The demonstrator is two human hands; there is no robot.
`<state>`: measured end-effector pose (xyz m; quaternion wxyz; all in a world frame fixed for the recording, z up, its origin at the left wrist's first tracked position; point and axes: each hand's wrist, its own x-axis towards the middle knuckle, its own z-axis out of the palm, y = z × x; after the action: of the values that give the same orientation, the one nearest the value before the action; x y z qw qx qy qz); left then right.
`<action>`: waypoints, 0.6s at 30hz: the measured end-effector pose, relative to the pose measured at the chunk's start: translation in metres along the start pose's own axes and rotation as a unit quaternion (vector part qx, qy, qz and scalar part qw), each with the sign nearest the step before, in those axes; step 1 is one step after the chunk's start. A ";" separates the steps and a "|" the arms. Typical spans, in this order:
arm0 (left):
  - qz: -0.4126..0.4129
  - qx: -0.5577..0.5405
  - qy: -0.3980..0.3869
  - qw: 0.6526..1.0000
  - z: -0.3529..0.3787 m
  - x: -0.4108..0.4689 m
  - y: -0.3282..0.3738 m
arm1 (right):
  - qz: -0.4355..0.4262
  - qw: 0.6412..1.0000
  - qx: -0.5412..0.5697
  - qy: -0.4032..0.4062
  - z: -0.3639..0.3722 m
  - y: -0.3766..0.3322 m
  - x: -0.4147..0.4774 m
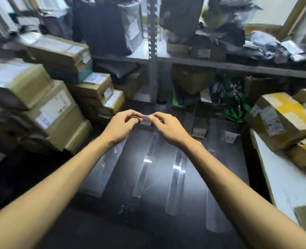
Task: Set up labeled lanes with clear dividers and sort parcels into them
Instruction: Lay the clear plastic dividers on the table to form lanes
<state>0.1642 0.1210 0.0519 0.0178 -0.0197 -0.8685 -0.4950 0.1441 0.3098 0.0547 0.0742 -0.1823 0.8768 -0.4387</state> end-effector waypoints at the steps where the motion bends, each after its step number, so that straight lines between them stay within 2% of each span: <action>1: -0.003 0.005 0.013 1.000 -0.023 -0.006 -0.007 | -0.011 1.000 -0.004 -0.010 0.013 -0.016 0.009; 6: -0.028 0.059 0.030 0.997 -0.122 -0.034 -0.048 | -0.037 0.998 -0.031 -0.032 0.067 -0.081 0.044; 10: -0.049 0.064 0.025 0.996 -0.174 -0.049 -0.086 | -0.041 0.998 -0.035 -0.045 0.108 -0.101 0.063; 18: -0.095 0.008 0.005 0.995 -0.182 -0.016 -0.160 | 0.025 0.994 -0.045 -0.099 0.171 -0.076 0.113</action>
<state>0.1744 -0.1172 0.0058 -0.0251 0.0656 -0.8704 -0.4873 0.1092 0.0974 0.0153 0.1637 -0.2062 0.8882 -0.3766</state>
